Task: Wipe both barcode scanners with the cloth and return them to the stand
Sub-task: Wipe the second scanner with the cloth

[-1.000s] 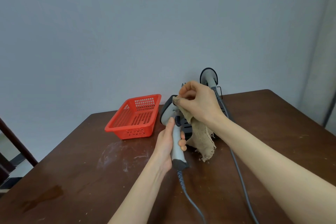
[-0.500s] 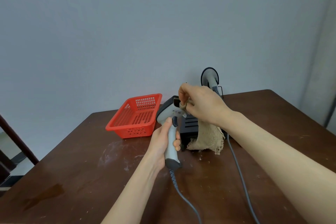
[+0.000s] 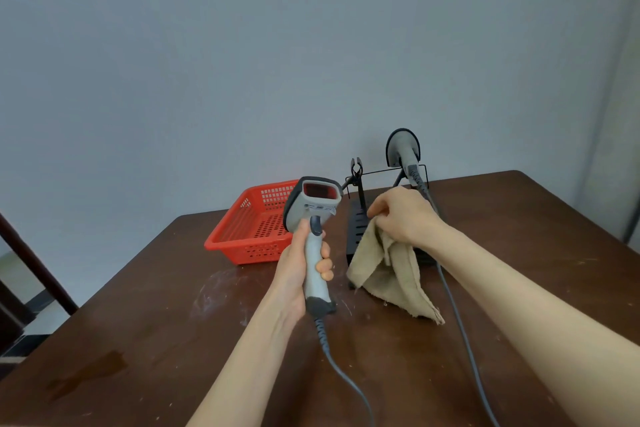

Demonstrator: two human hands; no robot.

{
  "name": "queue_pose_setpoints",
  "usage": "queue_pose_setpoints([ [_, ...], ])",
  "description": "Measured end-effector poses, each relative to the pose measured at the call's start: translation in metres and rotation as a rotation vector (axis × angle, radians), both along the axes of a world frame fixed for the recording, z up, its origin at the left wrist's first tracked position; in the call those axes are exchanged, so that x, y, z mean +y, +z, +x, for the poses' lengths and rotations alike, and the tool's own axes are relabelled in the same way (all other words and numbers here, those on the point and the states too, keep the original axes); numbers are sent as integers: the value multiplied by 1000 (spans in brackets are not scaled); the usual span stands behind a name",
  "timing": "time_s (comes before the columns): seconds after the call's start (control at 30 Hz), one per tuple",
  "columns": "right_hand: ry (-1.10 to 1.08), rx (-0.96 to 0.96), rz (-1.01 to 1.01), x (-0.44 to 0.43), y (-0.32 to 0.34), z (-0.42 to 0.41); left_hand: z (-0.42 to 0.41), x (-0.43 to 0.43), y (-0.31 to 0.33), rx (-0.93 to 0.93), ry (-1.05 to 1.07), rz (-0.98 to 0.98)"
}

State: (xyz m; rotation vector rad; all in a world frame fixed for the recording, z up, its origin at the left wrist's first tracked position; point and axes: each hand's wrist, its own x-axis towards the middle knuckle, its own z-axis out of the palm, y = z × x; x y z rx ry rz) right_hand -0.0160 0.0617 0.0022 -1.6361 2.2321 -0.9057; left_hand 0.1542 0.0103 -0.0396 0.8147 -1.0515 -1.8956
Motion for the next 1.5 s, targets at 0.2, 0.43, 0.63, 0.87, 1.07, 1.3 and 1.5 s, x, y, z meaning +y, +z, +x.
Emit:
queue_pose_setpoints([
  [0.2, -99, -319, -397, 1, 16, 5, -3, 2, 0, -3, -6, -8],
  [0.43, -57, -205, -461, -1, 16, 28, -15, 11, -3, -28, -46, -1],
  [0.63, 63, -318, -461, 9, 27, 32, -17, 7, -5, -42, -56, 13],
  [0.87, -30, 109, -307, 12, 26, 21, -20, 5, -7, -60, -57, 6],
  [1.07, 2, -28, -367, 12, 28, 20, -23, 3, -10, -72, -76, -16],
  [1.3, 9, 4, -372, 15, 29, 18, -23, 8, -3, -73, -78, -6],
  [1.5, 19, -71, -384, 19, 32, 19, -19, 11, -3, -67, -63, -34],
])
